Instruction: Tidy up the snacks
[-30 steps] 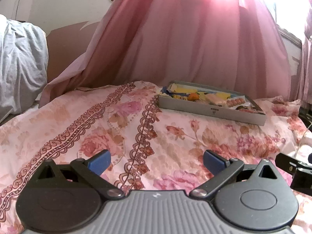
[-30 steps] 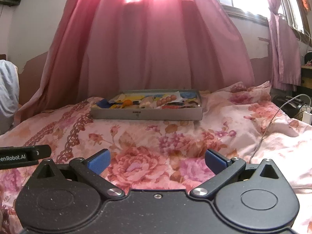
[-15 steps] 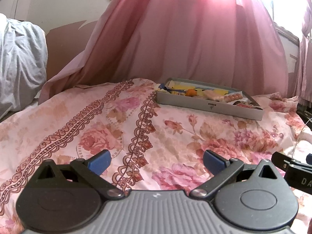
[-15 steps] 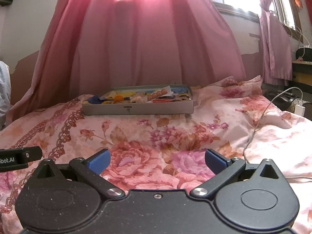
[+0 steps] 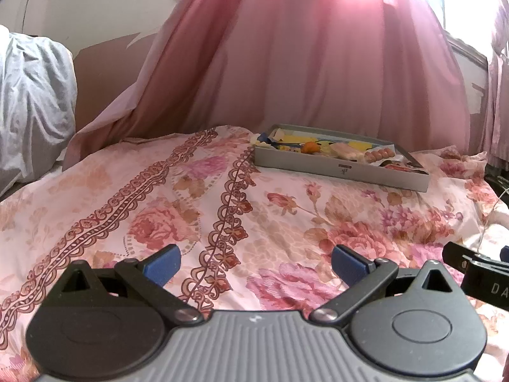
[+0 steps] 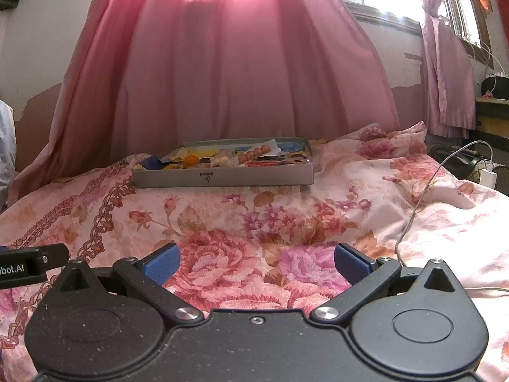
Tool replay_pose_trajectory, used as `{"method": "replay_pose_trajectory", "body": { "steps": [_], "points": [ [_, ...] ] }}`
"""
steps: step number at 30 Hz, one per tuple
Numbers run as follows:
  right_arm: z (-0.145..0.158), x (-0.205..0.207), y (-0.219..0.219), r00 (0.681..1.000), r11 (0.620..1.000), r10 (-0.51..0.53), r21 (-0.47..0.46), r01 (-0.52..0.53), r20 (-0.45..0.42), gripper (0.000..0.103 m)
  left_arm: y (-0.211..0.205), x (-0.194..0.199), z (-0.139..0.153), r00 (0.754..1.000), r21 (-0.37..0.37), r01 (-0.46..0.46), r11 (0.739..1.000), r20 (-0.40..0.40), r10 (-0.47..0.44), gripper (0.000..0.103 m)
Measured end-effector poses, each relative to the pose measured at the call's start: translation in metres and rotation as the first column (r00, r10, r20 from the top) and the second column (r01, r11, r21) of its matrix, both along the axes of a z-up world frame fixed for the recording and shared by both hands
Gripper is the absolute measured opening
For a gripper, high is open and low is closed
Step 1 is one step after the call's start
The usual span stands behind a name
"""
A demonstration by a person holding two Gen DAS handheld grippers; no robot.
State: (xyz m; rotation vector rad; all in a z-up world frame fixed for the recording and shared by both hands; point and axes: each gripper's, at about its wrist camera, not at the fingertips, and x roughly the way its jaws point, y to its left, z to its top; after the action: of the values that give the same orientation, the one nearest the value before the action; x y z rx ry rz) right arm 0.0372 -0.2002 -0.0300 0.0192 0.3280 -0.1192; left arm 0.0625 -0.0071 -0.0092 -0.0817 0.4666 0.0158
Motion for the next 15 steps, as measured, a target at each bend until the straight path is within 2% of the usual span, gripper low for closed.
{"method": "replay_pose_trajectory", "body": {
  "steps": [15],
  "points": [
    [-0.0010, 0.0006, 0.0016, 1.000, 1.000, 0.007, -0.009, -0.007, -0.006, 0.102, 0.0000, 0.0009, -0.0008, 1.000, -0.003, -0.001, 1.000, -0.003, 0.001, 0.103]
  ]
}}
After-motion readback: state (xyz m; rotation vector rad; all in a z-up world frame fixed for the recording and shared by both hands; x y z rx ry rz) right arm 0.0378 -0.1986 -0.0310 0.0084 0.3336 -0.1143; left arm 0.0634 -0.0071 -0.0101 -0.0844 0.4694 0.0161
